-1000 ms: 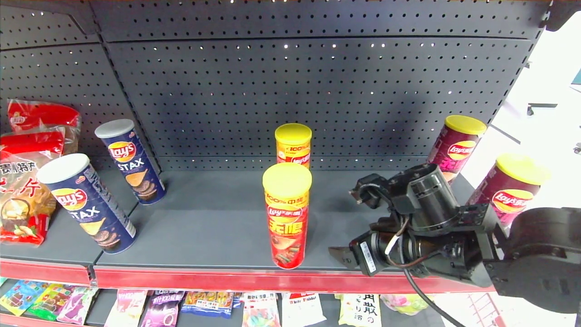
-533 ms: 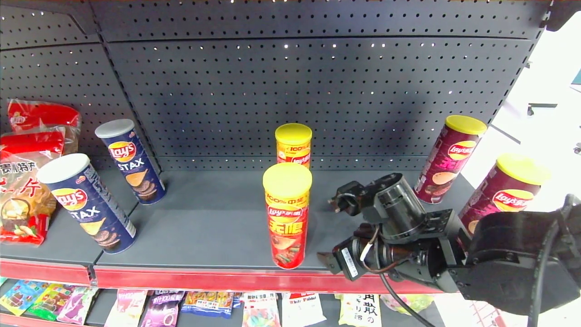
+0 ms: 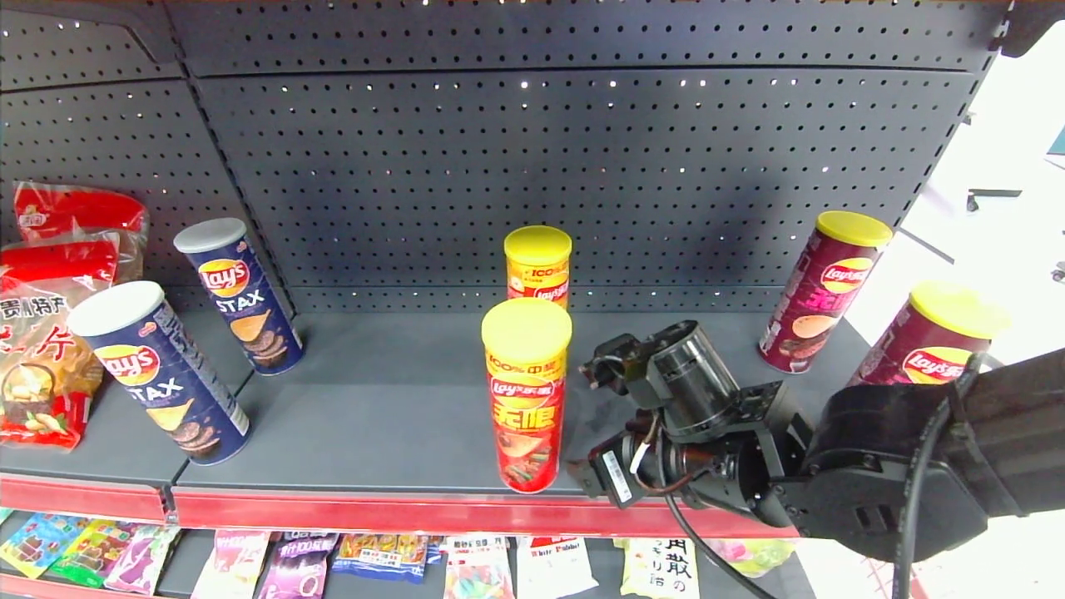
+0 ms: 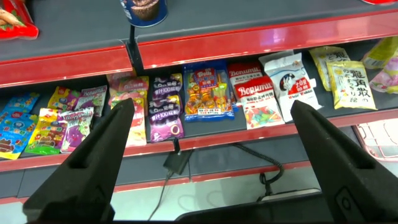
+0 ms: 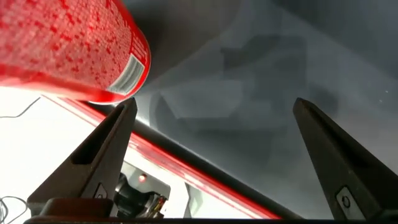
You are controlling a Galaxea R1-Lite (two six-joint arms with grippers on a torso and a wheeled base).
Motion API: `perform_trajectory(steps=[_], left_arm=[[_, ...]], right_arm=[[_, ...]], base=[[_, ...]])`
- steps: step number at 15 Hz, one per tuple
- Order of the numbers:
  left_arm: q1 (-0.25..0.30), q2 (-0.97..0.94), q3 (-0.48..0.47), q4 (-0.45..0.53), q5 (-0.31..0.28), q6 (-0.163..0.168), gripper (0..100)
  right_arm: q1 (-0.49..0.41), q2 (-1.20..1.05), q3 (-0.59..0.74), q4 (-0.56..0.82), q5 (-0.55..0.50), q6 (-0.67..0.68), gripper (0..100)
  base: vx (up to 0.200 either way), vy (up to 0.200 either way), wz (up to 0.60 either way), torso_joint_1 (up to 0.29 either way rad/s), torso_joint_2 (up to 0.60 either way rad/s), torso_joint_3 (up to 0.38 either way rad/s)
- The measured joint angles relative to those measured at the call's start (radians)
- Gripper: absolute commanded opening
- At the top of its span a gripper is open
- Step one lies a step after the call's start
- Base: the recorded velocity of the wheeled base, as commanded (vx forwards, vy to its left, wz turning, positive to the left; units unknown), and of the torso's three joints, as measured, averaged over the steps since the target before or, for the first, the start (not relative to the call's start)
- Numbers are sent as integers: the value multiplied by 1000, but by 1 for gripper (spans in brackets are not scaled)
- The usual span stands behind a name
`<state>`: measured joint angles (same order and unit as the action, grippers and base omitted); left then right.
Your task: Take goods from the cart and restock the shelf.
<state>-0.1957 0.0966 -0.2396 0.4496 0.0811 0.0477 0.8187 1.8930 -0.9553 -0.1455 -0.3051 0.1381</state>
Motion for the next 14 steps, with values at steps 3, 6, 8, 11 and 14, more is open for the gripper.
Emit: perform_trajectory(steps=[3, 6, 8, 11, 14], left_arm=[[0, 0, 0, 0, 0, 0, 100], [0, 0, 0, 0, 0, -1, 100], [0, 0, 0, 0, 0, -1, 100], [0, 0, 0, 0, 0, -2, 100], [0, 0, 0, 0, 0, -1, 100]], right_arm=[[1, 13, -14, 0, 1, 0, 100], [1, 25, -32, 0, 1, -1, 100], [1, 32, -37, 0, 1, -2, 100], [11, 39, -44, 0, 1, -2, 100], [14, 45, -50, 0, 1, -1, 100]], base=[[0, 0, 0, 0, 0, 0], [0, 0, 0, 0, 0, 0], [0, 0, 0, 0, 0, 0], [0, 0, 0, 0, 0, 0], [0, 0, 0, 0, 0, 0]])
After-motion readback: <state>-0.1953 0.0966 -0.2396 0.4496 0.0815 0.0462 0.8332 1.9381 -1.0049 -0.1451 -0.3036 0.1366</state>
